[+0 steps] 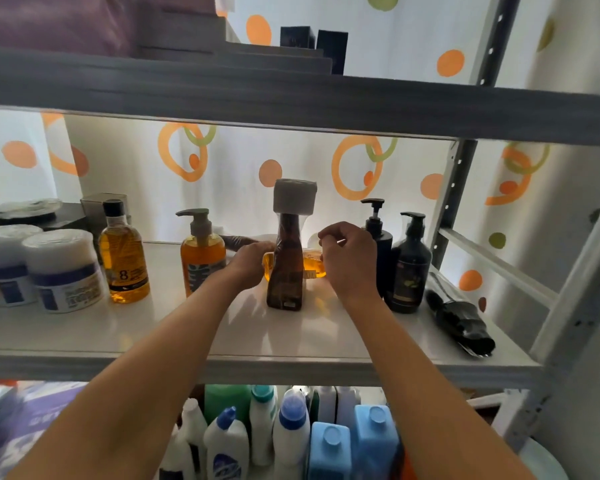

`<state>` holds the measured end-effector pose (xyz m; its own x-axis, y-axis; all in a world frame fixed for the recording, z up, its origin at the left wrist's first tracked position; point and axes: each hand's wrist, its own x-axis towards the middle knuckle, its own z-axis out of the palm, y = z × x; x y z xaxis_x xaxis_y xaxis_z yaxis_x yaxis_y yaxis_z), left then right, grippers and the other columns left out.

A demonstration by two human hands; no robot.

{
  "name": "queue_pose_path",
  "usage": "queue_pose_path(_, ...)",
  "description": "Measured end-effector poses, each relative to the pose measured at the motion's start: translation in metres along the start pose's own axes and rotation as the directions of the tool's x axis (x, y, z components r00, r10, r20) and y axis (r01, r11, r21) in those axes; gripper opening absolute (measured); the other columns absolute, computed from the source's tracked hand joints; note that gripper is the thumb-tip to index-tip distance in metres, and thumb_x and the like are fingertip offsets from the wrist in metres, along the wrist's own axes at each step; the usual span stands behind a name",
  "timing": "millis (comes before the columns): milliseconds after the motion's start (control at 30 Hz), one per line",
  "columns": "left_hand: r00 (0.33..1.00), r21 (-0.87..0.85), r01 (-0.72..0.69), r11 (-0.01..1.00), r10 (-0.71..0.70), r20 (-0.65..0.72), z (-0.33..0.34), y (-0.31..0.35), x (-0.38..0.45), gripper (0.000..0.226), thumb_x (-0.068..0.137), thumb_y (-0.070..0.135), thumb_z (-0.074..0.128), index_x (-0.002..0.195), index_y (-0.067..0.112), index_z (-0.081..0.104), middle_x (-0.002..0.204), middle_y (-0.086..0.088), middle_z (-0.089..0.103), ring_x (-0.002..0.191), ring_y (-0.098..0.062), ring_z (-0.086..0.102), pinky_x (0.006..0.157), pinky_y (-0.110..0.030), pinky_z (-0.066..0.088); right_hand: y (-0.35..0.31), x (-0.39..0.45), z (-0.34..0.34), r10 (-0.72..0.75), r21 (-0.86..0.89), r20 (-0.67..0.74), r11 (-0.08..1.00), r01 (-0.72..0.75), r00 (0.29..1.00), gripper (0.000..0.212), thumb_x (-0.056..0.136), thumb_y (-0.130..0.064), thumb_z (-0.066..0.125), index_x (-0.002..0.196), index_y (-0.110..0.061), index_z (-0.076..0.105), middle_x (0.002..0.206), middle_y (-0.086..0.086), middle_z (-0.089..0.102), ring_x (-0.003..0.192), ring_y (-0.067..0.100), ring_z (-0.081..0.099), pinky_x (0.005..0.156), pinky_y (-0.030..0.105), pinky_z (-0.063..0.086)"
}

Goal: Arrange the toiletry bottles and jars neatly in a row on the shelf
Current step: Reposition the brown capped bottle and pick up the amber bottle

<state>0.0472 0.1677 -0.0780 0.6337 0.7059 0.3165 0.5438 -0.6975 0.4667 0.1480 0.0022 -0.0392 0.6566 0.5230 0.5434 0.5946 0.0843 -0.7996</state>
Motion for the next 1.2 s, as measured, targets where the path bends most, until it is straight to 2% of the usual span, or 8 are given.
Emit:
queue_pose_path(167,0.995,0.077,-0.048,0.996,0.041,0.094,-0.001,-0.006,0.008,0.047,0.087,-0.002,0.062,0.129,0.016,0.056,0.128,-0.008,0.062,0.114,-0.026,0.061,0.092,-0.04,0.054,0.008,-0.001,0.006,0.012,0.001,-0.006,1.0,-0.012,1.0,0.02,0.091,-0.016,0.054,0.087,-0.018,0.074,0.089,-0.003,0.073,0.085,0.017,0.068,0.083,0.043,0.059)
queue_pose_path(300,0.987,0.059,-0.065,0.996,0.055,0.153,-0.001,-0.008,0.015,0.059,0.075,0.002,0.077,0.128,0.017,0.057,0.125,-0.005,0.063,0.116,-0.023,0.057,0.093,-0.039,0.052,0.01,-0.004,0.009,-0.041,-0.053,-0.04,0.998,0.039,0.998,0.019,0.091,-0.017,0.056,0.089,-0.015,0.075,0.087,-0.003,0.073,0.084,0.011,0.064,0.08,0.028,0.056)
queue_pose_path(600,0.98,0.247,-0.118,0.962,0.073,0.184,-0.003,0.002,0.014,0.046,0.081,0.002,0.071,0.124,0.015,0.06,0.121,-0.006,0.064,0.113,-0.024,0.06,0.09,-0.033,0.05,0.008,-0.006,0.011,-0.019,-0.021,-0.091,1.0,0.017,0.996,0.02,0.09,-0.017,0.056,0.086,-0.012,0.075,0.082,-0.001,0.072,0.08,0.012,0.064,0.074,0.024,0.053)
queue_pose_path(767,0.952,0.209,0.05,0.977,-0.11,0.286,-0.019,0.016,0.001,0.051,0.077,0.003,0.077,0.123,0.014,0.058,0.097,-0.006,0.065,0.076,-0.02,0.07,0.059,-0.027,0.06,0.008,-0.01,0.019,0.013,0.007,-0.088,1.0,-0.013,0.996,0.021,0.091,-0.02,0.055,0.086,-0.011,0.074,0.081,0.001,0.071,0.079,0.013,0.065,0.075,0.029,0.058)
queue_pose_path(867,0.921,0.139,0.156,0.978,-0.195,0.337,-0.033,0.021,-0.01,0.044,0.07,0.0,0.082,0.11,0.0,0.064,0.086,-0.006,0.065,0.071,-0.023,0.07,0.052,-0.028,0.058,0.007,-0.014,0.025,0.019,0.003,-0.075,1.0,-0.019,0.997,0.021,0.09,-0.022,0.055,0.083,-0.012,0.073,0.079,0.001,0.07,0.077,0.012,0.065,0.072,0.026,0.056)
queue_pose_path(1033,0.933,0.128,0.218,0.968,-0.245,0.263,-0.039,0.024,-0.027,0.023,0.065,0.003,0.085,0.084,0.005,0.072,0.081,-0.01,0.068,0.065,-0.022,0.07,0.047,-0.023,0.054,0.007,-0.022,0.034,0.047,-0.011,-0.021,0.999,-0.047,0.999,0.022,0.09,-0.025,0.054,0.084,-0.016,0.074,0.078,-0.002,0.071,0.076,0.012,0.066,0.078,0.034,0.061)
queue_pose_path(1133,0.954,0.168,0.213,0.963,-0.242,0.177,-0.041,0.029,-0.036,0.022,0.063,0.006,0.085,0.078,0.008,0.068,0.07,-0.007,0.065,0.053,-0.015,0.066,0.039,-0.02,0.046,0.008,-0.032,0.034,0.037,-0.055,0.101,0.998,-0.032,0.994,0.019,0.089,-0.025,0.058,0.096,-0.017,0.075,0.093,-0.001,0.073,0.087,0.013,0.065,0.085,0.036,0.059)
queue_pose_path(1200,0.972,0.212,0.191,0.959,-0.215,0.099,-0.046,0.036,-0.04,0.025,0.063,0.01,0.085,0.074,0.01,0.063,0.062,-0.003,0.06,0.051,-0.012,0.063,0.041,-0.019,0.044,0.009,-0.038,0.033,0.031,-0.098,0.215,0.995,-0.01,0.976,0.015,0.086,-0.025,0.065,0.097,-0.019,0.072,0.093,-0.005,0.071,0.086,0.01,0.065,0.084,0.034,0.059)
